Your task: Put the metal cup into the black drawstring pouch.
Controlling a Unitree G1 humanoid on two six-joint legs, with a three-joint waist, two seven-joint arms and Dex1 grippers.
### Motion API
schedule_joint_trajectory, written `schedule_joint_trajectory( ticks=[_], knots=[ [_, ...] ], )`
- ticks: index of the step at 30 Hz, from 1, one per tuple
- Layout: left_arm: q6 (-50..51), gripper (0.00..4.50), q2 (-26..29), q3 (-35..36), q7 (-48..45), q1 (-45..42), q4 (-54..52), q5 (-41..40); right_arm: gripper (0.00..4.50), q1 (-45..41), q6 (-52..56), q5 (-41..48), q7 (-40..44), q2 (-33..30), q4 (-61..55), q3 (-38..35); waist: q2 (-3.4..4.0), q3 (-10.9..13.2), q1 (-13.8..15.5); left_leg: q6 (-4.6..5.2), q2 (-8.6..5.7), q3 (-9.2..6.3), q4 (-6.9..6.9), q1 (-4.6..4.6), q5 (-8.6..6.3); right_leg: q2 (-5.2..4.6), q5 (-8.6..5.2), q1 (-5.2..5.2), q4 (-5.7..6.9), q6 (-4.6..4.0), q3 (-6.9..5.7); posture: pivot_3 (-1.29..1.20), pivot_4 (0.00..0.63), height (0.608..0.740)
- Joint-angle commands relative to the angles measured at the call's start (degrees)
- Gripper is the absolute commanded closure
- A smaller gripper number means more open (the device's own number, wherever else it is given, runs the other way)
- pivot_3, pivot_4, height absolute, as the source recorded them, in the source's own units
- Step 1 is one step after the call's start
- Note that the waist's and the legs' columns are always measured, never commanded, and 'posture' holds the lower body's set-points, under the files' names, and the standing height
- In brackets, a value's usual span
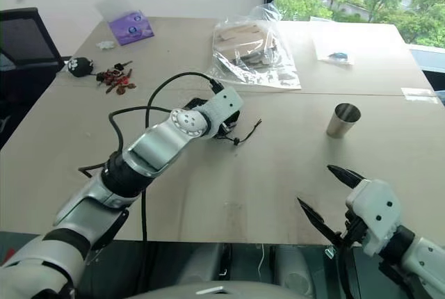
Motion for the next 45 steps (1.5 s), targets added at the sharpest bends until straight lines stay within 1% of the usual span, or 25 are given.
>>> schedule_joint_trajectory(
  ticks=[1,2,3,4,5,8,9,11,12,13,15,17,18,20,22,25,29,33,35,37,38,41,45],
  knots=[
    [-2.48,3.21,-0.60,1.48,-1.74,-1.15,0.92,2.30,0.00,-2.30,1.25,-3.87,-4.26,-0.07,-1.96,0.62,0.00,0.00,-0.03,0.00,0.00,0.00,0.00,0.00,0.00,0.00,0.00,0.00,0.00,0.00,0.01,0.00,0.150,0.740],
    [-2.92,3.64,-0.79,2.53,-2.56,-1.13,1.67,2.12,0.00,-3.95,3.39,-4.95,-6.02,-0.87,-1.96,0.63,0.00,0.00,-0.06,0.00,0.00,0.01,0.01,0.00,0.00,0.00,0.00,0.00,0.01,0.00,0.01,0.00,0.150,0.740],
    [-4.00,4.23,-0.78,3.61,-3.29,-1.09,2.57,2.08,0.00,-5.83,5.36,-5.28,-7.59,-1.48,-1.96,0.45,0.00,0.00,-0.08,-0.01,0.00,0.01,0.01,0.01,0.00,0.00,0.00,0.00,0.01,0.00,0.01,0.00,0.150,0.740],
    [-4.96,4.47,-0.78,5.27,-4.36,-1.00,3.71,1.45,0.00,-7.86,7.20,-5.02,-8.77,-1.91,-1.96,-0.16,-0.01,0.01,-0.10,-0.02,0.00,0.03,0.02,0.01,0.01,0.00,0.00,-0.01,0.02,0.00,0.02,0.00,0.150,0.740],
    [-5.77,4.47,-0.75,6.38,-5.16,-0.90,4.60,1.20,0.00,-9.36,8.47,-4.60,-9.52,-2.18,-1.96,-0.38,-0.01,0.01,-0.09,-0.04,0.00,0.02,0.02,0.02,0.02,0.00,0.00,-0.01,0.04,0.00,0.01,0.00,0.150,0.740],
    [-7.29,4.47,-0.32,14.03,-10.78,-0.08,8.16,-3.87,0.00,-15.91,13.64,-2.35,-10.79,-2.97,-0.66,-3.65,0.02,0.03,-0.03,-0.24,0.01,-0.03,0.01,-0.02,0.14,0.02,0.00,-0.04,0.06,-0.01,-0.03,0.00,0.150,0.740],
    [-7.06,4.47,-0.29,17.51,-13.63,0.02,9.56,-6.79,0.00,-19.49,16.27,-0.09,-12.16,-2.87,0.28,-5.13,0.02,0.04,-0.10,-0.24,0.01,-0.02,0.01,-0.02,0.14,0.01,0.00,-0.04,0.05,-0.01,-0.03,0.00,0.150,0.740],
    [-7.10,4.47,0.45,21.48,-18.50,0.03,11.58,-10.40,0.00,-25.84,21.14,5.17,-13.93,-2.88,2.16,-7.56,0.03,0.11,-0.33,-0.25,0.02,0.09,0.02,-0.01,0.15,0.02,0.01,-0.06,0.05,-0.01,-0.10,0.00,0.150,0.740],
    [-5.59,4.47,0.49,24.31,-21.72,-0.19,13.35,-13.54,0.00,-29.23,24.70,6.17,-14.57,-4.52,3.04,-8.32,0.02,0.12,-0.27,-0.25,0.01,0.12,0.02,-0.01,0.15,0.00,0.01,-0.07,0.04,-0.01,-0.09,0.00,0.150,0.740],
    [-4.10,4.47,0.45,27.22,-24.59,-0.45,15.36,-16.57,0.00,-32.55,29.40,6.05,-15.04,-7.55,4.46,-8.33,0.07,0.16,-0.18,-0.25,0.01,0.11,0.03,-0.01,0.15,-0.01,0.01,-0.06,0.04,-0.01,-0.11,0.00,0.150,0.740],
    [-3.05,4.47,0.88,30.33,-28.71,-0.64,17.84,-20.06,0.00,-38.80,35.18,6.38,-15.53,-11.62,8.48,-7.82,0.12,0.26,-0.15,-0.25,-0.01,0.09,0.04,-0.02,0.15,-0.02,0.01,-0.07,0.05,-0.02,-0.14,0.00,0.150,0.740],
    [-1.39,4.47,1.09,32.10,-31.10,-0.63,19.06,-22.40,0.00,-45.37,40.12,10.17,-15.27,-12.49,13.24,-7.68,0.07,0.32,-0.11,-0.20,-0.02,0.07,0.04,-0.03,0.13,-0.01,0.01,-0.08,0.04,-0.02,-0.16,0.00,0.150,0.740],
    [-0.43,4.47,0.75,33.36,-31.70,-0.62,19.63,-23.69,0.00,-48.32,42.15,10.70,-15.40,-12.92,15.56,-7.04,0.07,0.33,-0.01,-0.14,-0.01,0.01,0.04,-0.05,0.09,-0.01,0.01,-0.06,0.03,-0.02,-0.16,0.00,0.150,0.740],
    [0.85,4.47,0.17,34.98,-31.75,-0.38,19.81,-25.16,0.00,-53.36,46.13,10.92,-15.78,-13.76,19.37,-5.20,0.07,0.34,0.00,-0.10,-0.01,-0.06,0.04,-0.14,0.07,-0.03,0.01,-0.10,0.03,-0.03,-0.12,0.00,0.150,0.740],
    [1.51,4.47,0.37,34.70,-31.64,0.25,18.33,-25.44,0.00,-57.46,49.53,10.79,-15.82,-14.69,22.64,-3.10,0.08,0.34,-0.09,-0.16,-0.01,-0.05,0.06,-0.31,0.10,-0.04,0.01,-0.25,0.01,-0.02,-0.09,0.00,0.150,0.740],
    [0.95,4.47,0.68,33.82,-31.60,1.35,15.92,-25.12,0.00,-61.83,52.94,9.24,-14.89,-17.42,28.10,0.99,0.09,0.33,-0.21,-0.23,-0.02,-0.02,0.20,-0.99,0.17,-0.06,0.04,-0.93,0.15,-0.02,-0.06,0.00,0.150,0.740],
    [-0.56,4.47,1.04,33.12,-31.81,2.00,14.33,-24.46,0.00,-64.86,51.48,6.67,-10.79,-21.67,35.35,7.31,0.09,0.34,-0.17,-0.23,-0.02,0.00,0.13,-1.02,0.17,-0.08,0.04,-0.97,0.10,-0.02,-0.07,0.00,0.150,0.740],
    [-1.30,4.47,0.82,33.48,-30.60,2.91,12.01,-24.35,0.00,-68.58,47.96,2.79,-6.64,-23.77,44.31,14.12,0.09,0.34,-0.32,-0.23,-0.02,0.08,0.17,-1.00,0.17,-0.08,0.04,-0.98,0.12,-0.02,-0.03,0.00,0.150,0.740],
    [-0.96,4.47,0.74,33.90,-29.94,3.53,10.67,-24.56,0.00,-69.70,46.35,1.17,-4.84,-24.13,47.45,16.34,0.09,0.34,-0.28,-0.22,-0.02,0.09,0.18,-0.97,0.17,-0.08,0.04,-0.97,0.14,-0.02,-0.03,0.00,0.150,0.740],
    [-1.06,4.50,1.02,34.00,-29.53,4.41,9.22,-24.48,0.53,-71.08,45.51,-0.10,-3.28,-24.14,50.20,18.07,0.09,0.34,-0.36,-0.22,-0.01,0.07,0.18,-0.96,0.17,-0.07,0.04,-0.97,0.15,-0.02,-0.01,0.00,0.150,0.740],
    [-1.12,4.50,1.18,33.96,-29.36,4.85,8.60,-24.42,0.89,-71.63,44.95,-0.71,-2.26,-24.31,51.18,19.06,0.09,0.34,-0.36,-0.22,0.00,0.08,0.17,-0.96,0.17,-0.07,0.04,-0.98,0.15,-0.02,0.01,0.00,0.150,0.740],
    [-0.59,4.50,1.29,34.25,-28.88,5.73,7.11,-24.85,2.35,-72.54,44.16,-2.02,-0.07,-24.55,52.83,20.62,0.10,0.34,-0.31,-0.22,0.00,0.08,0.17,-0.99,0.17,-0.07,0.04,-1.00,0.13,-0.02,0.01,0.00,0.150,0.740],
    [0.53,4.50,0.87,35.18,-28.08,6.13,6.04,-25.74,4.37,-72.11,43.84,-1.84,2.38,-24.16,50.97,19.73,0.09,0.34,-0.23,-0.22,0.00,0.07,0.17,-0.99,0.17,-0.08,0.04,-1.00,0.14,-0.02,0.00,0.00,0.150,0.740]
  ],
)
